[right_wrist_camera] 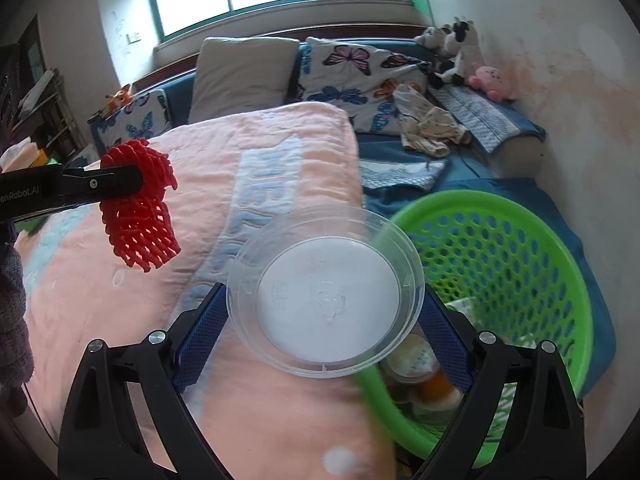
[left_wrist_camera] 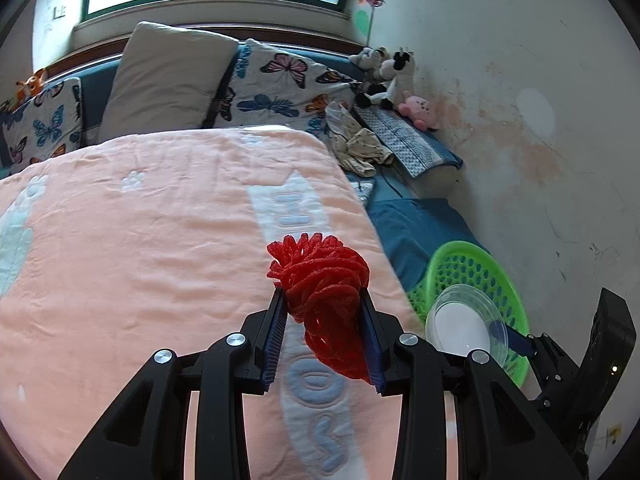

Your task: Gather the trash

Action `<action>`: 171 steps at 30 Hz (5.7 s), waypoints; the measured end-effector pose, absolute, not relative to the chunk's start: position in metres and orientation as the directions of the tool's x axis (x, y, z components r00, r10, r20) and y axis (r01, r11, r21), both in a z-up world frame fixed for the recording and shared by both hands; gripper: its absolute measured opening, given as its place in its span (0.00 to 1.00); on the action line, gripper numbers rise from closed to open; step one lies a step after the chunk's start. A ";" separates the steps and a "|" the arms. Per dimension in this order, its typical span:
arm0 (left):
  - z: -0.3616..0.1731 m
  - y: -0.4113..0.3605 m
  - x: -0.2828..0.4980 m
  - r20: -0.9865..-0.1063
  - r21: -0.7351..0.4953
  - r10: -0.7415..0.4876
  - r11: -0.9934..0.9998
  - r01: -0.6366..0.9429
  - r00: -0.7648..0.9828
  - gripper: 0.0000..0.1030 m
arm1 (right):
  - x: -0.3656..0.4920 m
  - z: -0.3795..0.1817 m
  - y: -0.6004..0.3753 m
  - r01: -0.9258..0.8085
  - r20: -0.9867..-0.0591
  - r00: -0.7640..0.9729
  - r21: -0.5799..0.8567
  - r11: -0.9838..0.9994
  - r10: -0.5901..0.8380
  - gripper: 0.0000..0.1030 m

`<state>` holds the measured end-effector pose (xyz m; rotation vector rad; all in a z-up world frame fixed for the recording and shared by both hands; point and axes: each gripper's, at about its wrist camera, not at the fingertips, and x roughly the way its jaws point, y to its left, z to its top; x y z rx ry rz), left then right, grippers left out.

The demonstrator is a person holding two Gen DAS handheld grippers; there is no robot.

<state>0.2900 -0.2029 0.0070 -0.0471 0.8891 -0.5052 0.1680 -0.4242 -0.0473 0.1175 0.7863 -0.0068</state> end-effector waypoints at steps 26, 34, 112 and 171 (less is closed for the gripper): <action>-0.009 -0.341 0.266 -0.755 -0.218 -0.517 0.777 0.590 0.402 0.33 | 0.107 -0.066 -0.532 0.300 -0.745 0.654 0.098 0.949 -0.129 0.92; -0.021 -0.360 0.260 -0.768 -0.205 -0.514 0.763 0.613 0.383 0.37 | 0.093 -0.061 -0.539 0.310 -0.731 0.668 0.104 0.945 -0.139 0.92; 0.012 -0.038 0.112 -0.586 0.026 -0.227 0.954 0.298 0.778 0.92 | 0.028 -0.018 -0.331 0.013 -0.626 0.772 0.185 0.983 0.107 0.96; -0.002 -0.003 0.096 -0.595 0.016 -0.174 0.973 0.228 0.784 0.92 | 0.030 -0.023 -0.301 -0.062 -0.625 0.769 0.134 0.989 0.132 0.96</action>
